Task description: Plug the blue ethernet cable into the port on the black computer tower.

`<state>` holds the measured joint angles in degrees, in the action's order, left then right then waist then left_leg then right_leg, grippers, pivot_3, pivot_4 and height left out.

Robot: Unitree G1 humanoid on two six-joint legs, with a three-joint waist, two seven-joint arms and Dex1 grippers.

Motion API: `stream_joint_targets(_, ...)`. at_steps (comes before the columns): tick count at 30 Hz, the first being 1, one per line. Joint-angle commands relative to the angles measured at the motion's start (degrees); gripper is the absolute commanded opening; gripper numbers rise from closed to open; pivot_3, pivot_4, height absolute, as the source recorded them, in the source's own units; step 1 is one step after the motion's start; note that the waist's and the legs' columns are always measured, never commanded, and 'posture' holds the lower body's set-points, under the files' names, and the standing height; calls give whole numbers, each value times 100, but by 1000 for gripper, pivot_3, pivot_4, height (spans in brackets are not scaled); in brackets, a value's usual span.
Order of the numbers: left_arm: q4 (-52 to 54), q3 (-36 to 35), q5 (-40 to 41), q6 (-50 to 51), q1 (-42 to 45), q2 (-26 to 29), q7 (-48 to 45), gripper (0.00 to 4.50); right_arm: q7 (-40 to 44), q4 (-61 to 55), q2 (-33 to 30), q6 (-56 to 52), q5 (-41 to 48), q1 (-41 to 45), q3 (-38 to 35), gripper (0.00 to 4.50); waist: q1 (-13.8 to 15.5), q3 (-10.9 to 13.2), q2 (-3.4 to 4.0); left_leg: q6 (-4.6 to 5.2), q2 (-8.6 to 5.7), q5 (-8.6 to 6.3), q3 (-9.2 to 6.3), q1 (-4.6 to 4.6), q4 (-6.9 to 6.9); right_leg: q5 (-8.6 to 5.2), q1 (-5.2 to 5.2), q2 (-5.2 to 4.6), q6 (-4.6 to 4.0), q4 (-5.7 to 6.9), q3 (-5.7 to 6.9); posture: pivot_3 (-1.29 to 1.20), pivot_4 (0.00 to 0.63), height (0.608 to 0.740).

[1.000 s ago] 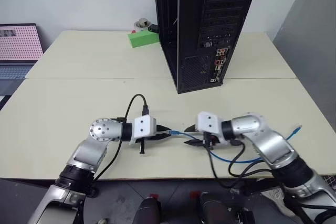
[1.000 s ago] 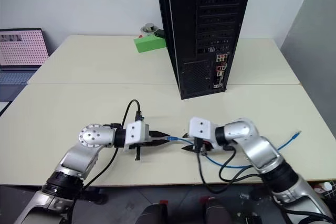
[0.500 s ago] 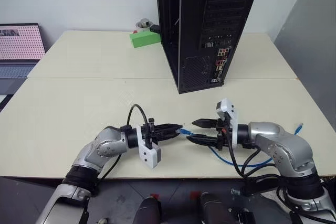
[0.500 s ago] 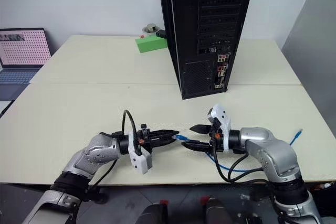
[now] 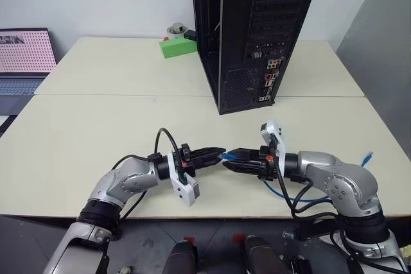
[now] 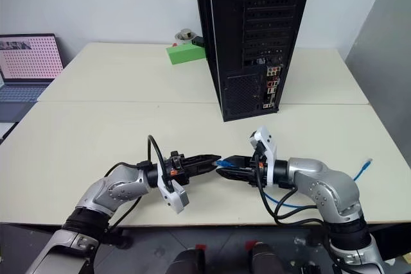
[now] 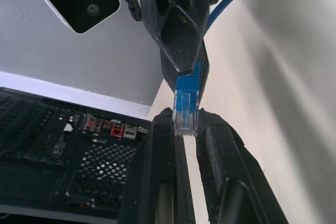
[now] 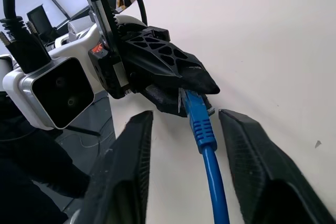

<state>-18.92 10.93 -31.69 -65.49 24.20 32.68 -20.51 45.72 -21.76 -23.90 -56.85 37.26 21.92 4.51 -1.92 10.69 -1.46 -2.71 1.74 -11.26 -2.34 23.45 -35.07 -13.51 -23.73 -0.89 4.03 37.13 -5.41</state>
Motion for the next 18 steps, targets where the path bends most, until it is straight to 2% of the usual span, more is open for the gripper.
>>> stream_joint_targets(1, 84, 59, -15, -14, 57, 68, 179, 275, -40, -29, -6, 64, 132, 125, -38, 1054, 0, 0, 0, 0, 0, 0, 0, 0, 0, 0, 0, 0, 0, 0, 0, 0, 150, 740)
stream_joint_targets(6, 113, 122, -16, -44, 24, 113, 258, 275, -46, 54, -9, 67, 157, 181, -28, 40, -1, 0, 0, 0, 0, 0, 0, 0, 0, 0, 0, 0, 0, 0, 0, 0, 150, 740)
stream_joint_targets(15, 50, 305, 23, -76, 46, 192, 286, 274, 125, 304, -162, -1, 227, 407, 15, 25, 0, 0, 0, 0, 0, 0, 0, 0, 0, 0, 0, 0, 0, 0, 1, 0, 150, 740)
stream_joint_targets(17, -16, 373, 172, 38, 53, 209, 177, 973, 163, 331, -244, 38, 197, 437, 35, 25, 1, 0, 0, 0, 0, 0, 0, 0, 0, 0, 0, 0, 0, 1, 1, 0, 150, 740)
stream_joint_targets(18, -69, 442, 322, 126, 57, 231, 62, 1133, 174, 345, -275, 67, 178, 454, 35, 25, 1, 0, 0, 0, 0, 0, 0, 0, 0, 0, 0, 0, 0, 0, 1, 0, 150, 740)
